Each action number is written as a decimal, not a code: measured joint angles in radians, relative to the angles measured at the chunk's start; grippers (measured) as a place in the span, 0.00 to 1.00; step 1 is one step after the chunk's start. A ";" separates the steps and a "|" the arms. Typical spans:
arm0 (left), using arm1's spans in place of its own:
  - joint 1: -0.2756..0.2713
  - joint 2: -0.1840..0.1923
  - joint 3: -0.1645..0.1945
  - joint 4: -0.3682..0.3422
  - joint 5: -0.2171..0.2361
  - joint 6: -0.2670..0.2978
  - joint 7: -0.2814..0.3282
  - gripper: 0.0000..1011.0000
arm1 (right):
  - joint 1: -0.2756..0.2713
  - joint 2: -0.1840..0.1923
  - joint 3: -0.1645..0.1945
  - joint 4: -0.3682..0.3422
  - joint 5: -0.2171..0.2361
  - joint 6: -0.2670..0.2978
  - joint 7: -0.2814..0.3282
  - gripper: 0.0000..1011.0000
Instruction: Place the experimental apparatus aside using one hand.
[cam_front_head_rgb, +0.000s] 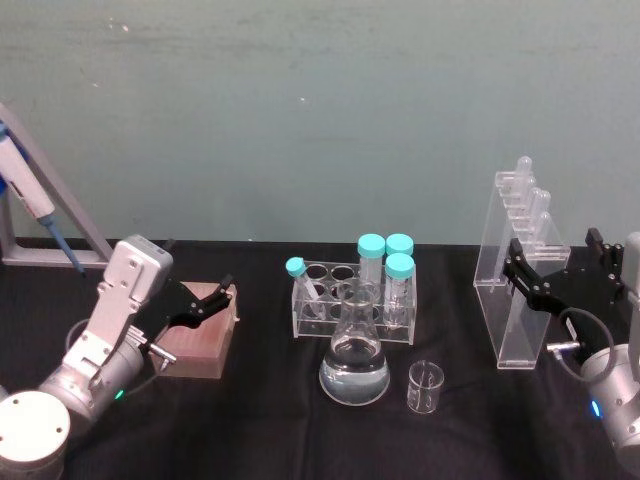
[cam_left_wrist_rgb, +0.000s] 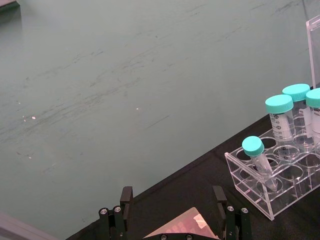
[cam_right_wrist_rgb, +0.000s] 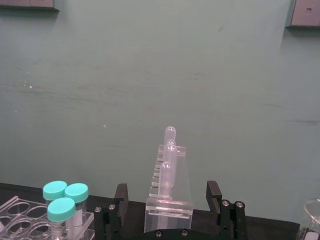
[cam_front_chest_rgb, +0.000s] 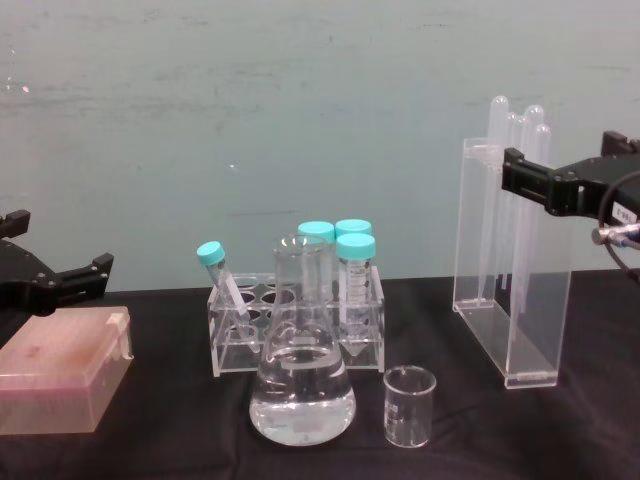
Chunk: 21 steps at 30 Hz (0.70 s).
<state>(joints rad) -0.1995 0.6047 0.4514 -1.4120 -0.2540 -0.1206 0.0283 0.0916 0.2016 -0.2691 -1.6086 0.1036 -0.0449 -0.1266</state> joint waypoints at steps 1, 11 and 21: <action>0.000 0.000 0.000 0.000 0.000 0.000 0.000 0.99 | 0.001 -0.003 0.002 0.002 0.000 0.001 0.000 0.99; 0.000 0.000 0.000 0.000 0.000 0.000 0.000 0.99 | 0.015 -0.025 0.023 0.031 0.001 0.000 0.039 0.99; 0.000 0.000 0.000 0.000 0.000 0.000 0.000 0.99 | 0.030 -0.052 0.046 0.058 -0.002 0.004 0.066 0.99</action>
<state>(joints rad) -0.1995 0.6047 0.4514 -1.4119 -0.2539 -0.1205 0.0283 0.1218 0.1494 -0.2230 -1.5507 0.1018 -0.0408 -0.0601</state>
